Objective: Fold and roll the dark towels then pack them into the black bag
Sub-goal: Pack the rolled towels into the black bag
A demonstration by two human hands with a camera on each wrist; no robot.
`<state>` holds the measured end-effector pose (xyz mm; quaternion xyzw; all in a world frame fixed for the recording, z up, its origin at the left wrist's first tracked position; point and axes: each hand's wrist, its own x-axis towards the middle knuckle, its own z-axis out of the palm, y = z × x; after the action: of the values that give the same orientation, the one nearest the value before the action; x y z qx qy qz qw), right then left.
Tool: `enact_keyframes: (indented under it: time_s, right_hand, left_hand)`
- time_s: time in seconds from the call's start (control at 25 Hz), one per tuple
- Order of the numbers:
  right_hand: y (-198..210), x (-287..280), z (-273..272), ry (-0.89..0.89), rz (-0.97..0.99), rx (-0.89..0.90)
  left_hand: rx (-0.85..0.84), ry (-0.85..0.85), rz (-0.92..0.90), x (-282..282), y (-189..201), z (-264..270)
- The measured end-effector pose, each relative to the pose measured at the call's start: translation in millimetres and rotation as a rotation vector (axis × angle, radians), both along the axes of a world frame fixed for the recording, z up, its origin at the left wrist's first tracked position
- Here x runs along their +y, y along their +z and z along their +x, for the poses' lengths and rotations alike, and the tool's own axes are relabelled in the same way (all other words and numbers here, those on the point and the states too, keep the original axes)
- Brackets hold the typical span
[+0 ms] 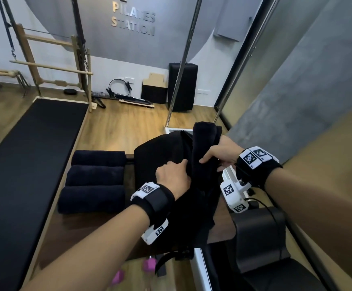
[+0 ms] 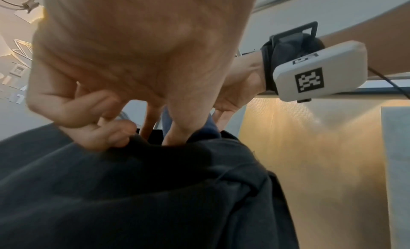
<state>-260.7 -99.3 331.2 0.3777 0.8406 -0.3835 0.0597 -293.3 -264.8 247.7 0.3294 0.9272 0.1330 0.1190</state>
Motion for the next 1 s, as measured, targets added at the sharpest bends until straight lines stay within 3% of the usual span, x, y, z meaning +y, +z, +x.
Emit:
enact_keyframes:
  time_s: [0.12,0.32,0.52,0.6,0.8,1.0]
  right_hand:
    - [-2,2,-2,0.031,0.015,-0.059]
    - [-21,-24,-6,0.274,0.024,-0.162]
    - [-27,-47,-22,0.240,0.129,-0.114]
    - [-32,-53,-21,0.282,0.166,-0.195]
    - [-38,-58,-7,0.475,0.025,-0.555]
    - [-37,-55,-22,0.547,0.057,-0.706]
  left_hand:
    - [-0.034,-0.030,-0.071,-3,0,-6]
    - [-0.123,0.023,0.020,-18,3,-19]
    - [-0.257,-0.029,0.064,-25,4,-28]
    - [-0.285,-0.012,0.092,-26,6,-32]
    - [-0.292,0.009,0.144,-29,6,-35]
    - [-0.333,-0.009,0.180,-27,5,-29]
